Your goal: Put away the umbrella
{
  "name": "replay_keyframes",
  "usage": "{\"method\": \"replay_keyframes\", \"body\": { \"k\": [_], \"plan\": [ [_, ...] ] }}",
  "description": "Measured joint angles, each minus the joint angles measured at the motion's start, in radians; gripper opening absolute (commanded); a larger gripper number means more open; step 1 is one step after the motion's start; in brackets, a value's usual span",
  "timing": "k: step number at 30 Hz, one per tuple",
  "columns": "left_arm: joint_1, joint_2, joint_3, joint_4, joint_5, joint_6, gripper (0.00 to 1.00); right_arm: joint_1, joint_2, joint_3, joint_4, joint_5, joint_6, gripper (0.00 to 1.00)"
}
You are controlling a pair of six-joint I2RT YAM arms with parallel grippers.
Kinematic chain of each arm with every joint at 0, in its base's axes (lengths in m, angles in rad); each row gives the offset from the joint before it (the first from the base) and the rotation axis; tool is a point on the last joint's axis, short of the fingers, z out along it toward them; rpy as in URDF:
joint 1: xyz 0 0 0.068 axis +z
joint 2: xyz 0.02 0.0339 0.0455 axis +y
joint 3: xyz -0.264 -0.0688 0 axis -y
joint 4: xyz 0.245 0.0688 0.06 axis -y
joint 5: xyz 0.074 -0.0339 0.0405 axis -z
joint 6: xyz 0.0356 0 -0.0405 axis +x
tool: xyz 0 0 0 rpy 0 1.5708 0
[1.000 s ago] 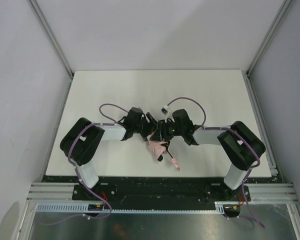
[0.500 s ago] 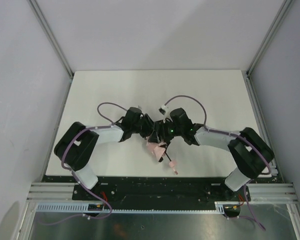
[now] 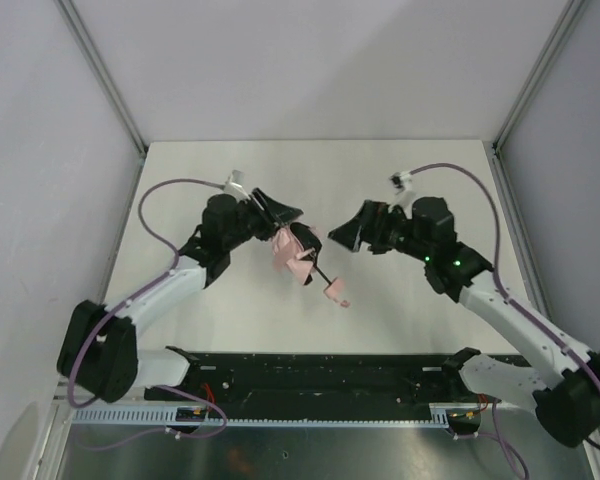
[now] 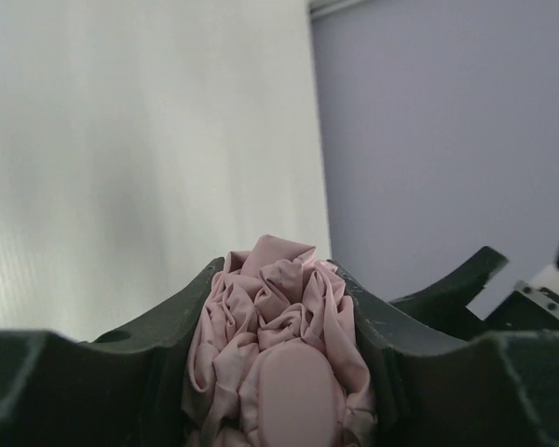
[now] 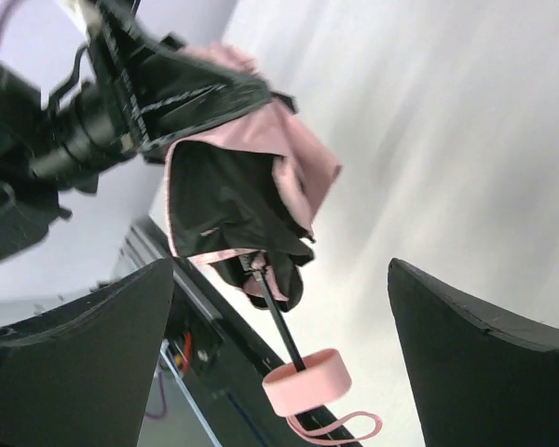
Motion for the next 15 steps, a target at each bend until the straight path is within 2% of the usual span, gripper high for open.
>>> {"method": "replay_keyframes", "body": {
  "k": [3, 6, 8, 11, 15],
  "plan": [
    [0.026, -0.089, 0.0, 0.019, -0.019, -0.003, 0.0, -0.055, -0.08, 0.008, -0.003, 0.041, 0.074, 0.99],
    [0.054, -0.179, 0.0, 0.046, -0.045, -0.029, 0.0, -0.113, -0.085, 0.019, 0.011, 0.046, 0.197, 0.99],
    [0.068, -0.216, 0.0, 0.066, -0.056, -0.055, 0.0, -0.137, -0.054, 0.018, 0.036, 0.039, 0.286, 0.96],
    [0.086, -0.248, 0.003, 0.09, -0.068, -0.11, 0.0, -0.135, 0.029, -0.007, 0.144, -0.01, 0.435, 0.8],
    [0.098, -0.251, 0.018, 0.096, -0.063, -0.158, 0.0, -0.127, 0.125, -0.031, 0.258, -0.09, 0.501, 0.78]
  ]
}}
